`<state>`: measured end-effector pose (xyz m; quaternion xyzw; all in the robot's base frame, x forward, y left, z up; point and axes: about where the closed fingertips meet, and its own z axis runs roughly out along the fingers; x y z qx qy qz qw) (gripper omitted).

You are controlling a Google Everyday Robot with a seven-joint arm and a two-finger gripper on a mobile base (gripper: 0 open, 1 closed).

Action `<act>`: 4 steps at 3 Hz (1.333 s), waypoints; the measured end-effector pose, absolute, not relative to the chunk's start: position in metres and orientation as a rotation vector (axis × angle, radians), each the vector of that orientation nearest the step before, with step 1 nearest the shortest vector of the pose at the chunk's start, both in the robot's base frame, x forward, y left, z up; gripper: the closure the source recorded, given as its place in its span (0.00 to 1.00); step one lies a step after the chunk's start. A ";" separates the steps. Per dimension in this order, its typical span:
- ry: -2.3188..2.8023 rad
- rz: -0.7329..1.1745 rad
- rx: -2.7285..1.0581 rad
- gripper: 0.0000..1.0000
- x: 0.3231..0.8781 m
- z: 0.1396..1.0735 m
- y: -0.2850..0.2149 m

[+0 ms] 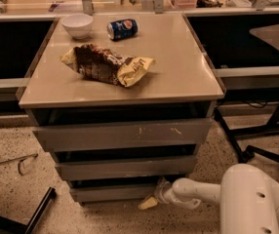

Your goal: Open bottom drawer

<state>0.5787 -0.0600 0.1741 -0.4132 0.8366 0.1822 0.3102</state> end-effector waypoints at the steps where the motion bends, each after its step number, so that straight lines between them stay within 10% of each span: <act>1: 2.208 0.523 -1.099 0.00 0.562 0.173 -0.056; 4: 2.195 0.574 -1.118 0.00 0.539 0.181 -0.046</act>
Offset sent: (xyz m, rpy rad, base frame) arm -0.1439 -0.0215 -0.0142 0.1984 0.1084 -0.0024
